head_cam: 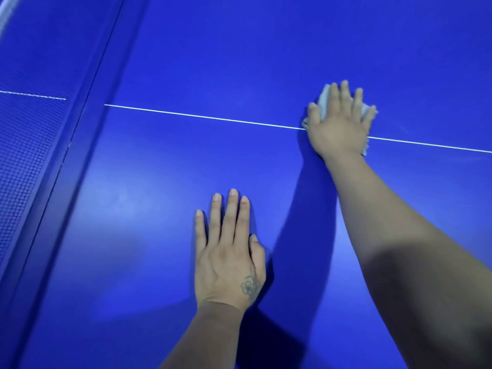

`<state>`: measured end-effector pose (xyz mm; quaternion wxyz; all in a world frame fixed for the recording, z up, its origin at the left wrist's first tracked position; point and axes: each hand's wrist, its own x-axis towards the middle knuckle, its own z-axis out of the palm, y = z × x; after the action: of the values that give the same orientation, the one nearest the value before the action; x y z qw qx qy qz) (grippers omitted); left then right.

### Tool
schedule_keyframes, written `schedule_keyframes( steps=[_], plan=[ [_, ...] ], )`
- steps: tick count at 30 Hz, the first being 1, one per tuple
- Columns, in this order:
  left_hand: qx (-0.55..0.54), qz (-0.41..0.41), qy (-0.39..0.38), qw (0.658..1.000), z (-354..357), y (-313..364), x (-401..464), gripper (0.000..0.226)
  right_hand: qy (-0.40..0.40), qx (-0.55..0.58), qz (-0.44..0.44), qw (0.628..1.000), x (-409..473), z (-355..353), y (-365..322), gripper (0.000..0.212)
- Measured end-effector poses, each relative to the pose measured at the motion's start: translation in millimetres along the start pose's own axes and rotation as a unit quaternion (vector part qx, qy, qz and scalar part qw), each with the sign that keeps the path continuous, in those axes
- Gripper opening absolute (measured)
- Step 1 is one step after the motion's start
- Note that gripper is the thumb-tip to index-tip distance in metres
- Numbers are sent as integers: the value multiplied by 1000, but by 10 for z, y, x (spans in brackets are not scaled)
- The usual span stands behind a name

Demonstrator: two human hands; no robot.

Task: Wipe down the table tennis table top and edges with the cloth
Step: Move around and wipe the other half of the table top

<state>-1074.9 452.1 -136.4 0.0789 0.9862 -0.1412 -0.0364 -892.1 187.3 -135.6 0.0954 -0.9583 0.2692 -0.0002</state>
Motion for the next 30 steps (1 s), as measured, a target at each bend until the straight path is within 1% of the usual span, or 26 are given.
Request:
schedule_keyframes(
  steps=[5,9,12,15,17,19,22,27,30],
  plan=[
    [-33,6,4,999,-5,-9,7,70,-25,-16,-143,989,93,148,-989,74],
    [-31,8,8,999,-15,-5,8,69,-55,-29,-283,957,-149,225,-1549,72],
    [-47,2,31,998,-18,-10,2,65,-62,-18,-366,928,-421,267,-1572,66],
    [-60,-8,65,996,-7,-6,-24,55,-55,-3,-405,913,-695,272,-1285,61],
    [-83,-12,90,992,3,6,-38,46,-29,10,-400,916,-919,273,-984,59],
    [-90,-15,108,990,12,16,-39,39,0,32,-367,929,-1181,263,-639,59],
    [-85,-11,114,990,0,37,-36,39,29,39,-314,948,-1590,199,-132,58],
    [-46,-7,103,994,-41,76,-51,47,17,17,-243,970,-2020,28,501,61],
    [-31,-50,118,991,-79,242,-7,48,10,18,-183,983,-2340,-64,946,63]
  ],
)
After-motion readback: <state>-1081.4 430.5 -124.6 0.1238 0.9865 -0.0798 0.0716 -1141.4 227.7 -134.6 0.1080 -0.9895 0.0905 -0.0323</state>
